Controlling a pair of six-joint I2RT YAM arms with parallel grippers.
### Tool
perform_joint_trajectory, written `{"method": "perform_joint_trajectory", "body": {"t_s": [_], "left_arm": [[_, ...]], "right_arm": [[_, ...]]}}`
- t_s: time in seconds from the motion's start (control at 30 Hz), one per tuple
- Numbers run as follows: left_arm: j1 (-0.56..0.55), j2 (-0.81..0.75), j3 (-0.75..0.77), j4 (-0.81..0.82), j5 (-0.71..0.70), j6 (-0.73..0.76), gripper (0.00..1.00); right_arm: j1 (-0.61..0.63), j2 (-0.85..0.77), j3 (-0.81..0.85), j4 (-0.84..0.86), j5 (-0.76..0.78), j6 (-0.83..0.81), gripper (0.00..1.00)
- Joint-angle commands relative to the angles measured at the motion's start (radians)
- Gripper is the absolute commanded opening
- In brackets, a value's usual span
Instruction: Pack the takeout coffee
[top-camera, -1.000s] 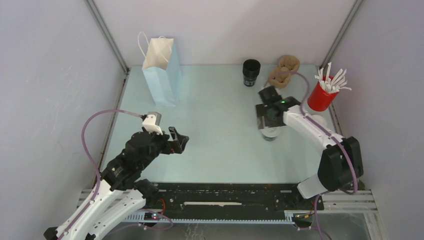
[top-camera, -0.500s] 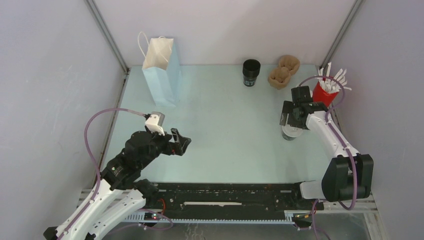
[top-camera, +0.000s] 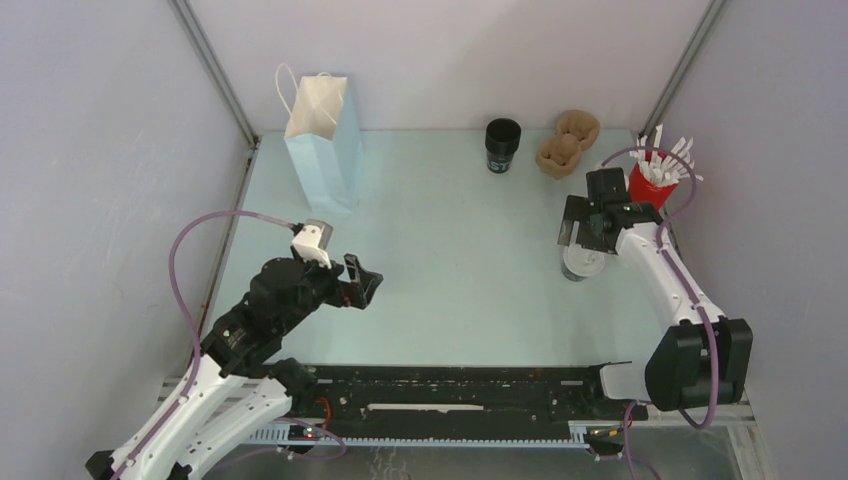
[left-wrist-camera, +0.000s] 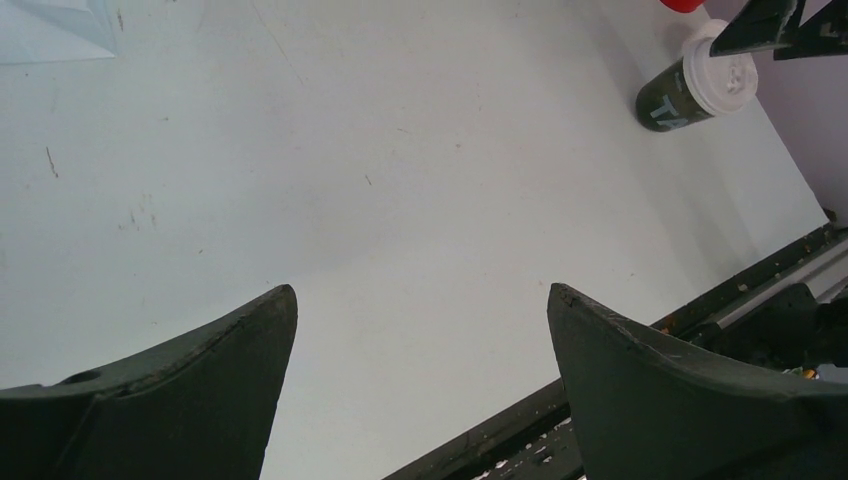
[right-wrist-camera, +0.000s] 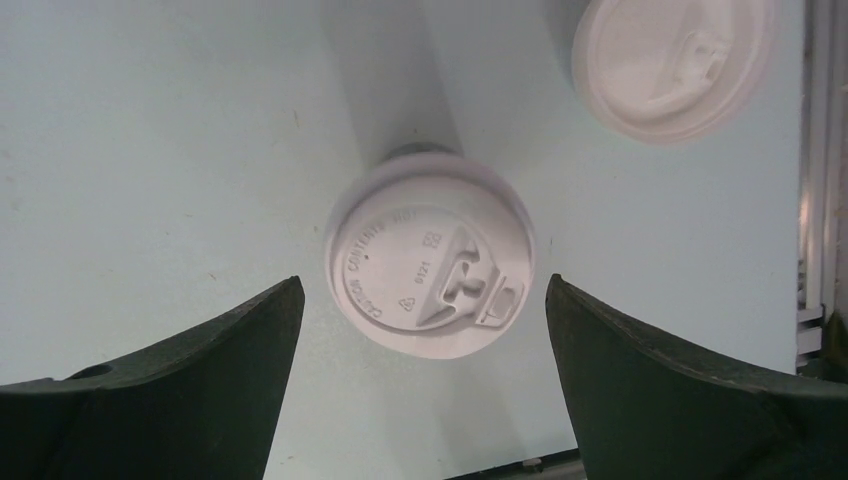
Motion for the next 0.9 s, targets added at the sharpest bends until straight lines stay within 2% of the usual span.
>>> {"method": "perform_joint_trajectory", "body": {"t_s": [0.0,0.23,0.43,0.47,0.5,0.57,0.7,0.87], "left_arm": [[0.006,0.028,0.077,0.038,0.009,0.046,1.00],[0.007,0.109,0.120,0.090,0.013,0.070,1.00],[0.008,0.196,0.147,0.127,-0.015,0.102,1.00],[0.007,0.215,0.154,0.131,-0.022,0.106,1.00],[0.006,0.236,0.160,0.139,-0.027,0.112,1.00],[0.006,0.282,0.174,0.153,-0.036,0.124,1.00],[0.000,0.376,0.204,0.184,-0.066,0.152,1.00],[0.001,0.462,0.217,0.220,-0.076,0.169,1.00]], "right_arm": [[0.026,-0.048,0.134,0.011,0.052,-0.027,1.00],[0.018,0.143,0.370,0.155,0.022,-0.094,0.98],[-0.002,0.469,0.677,0.222,-0.009,-0.233,0.92],[-0.003,0.527,0.740,0.215,-0.026,-0.276,0.88],[-0.008,0.593,0.805,0.201,-0.058,-0.322,0.84],[-0.022,0.740,0.948,0.151,-0.138,-0.405,0.67],[-0.062,0.931,1.180,0.060,-0.268,-0.493,0.61],[-0.138,0.981,1.181,0.125,-0.510,-0.529,0.61]]}}
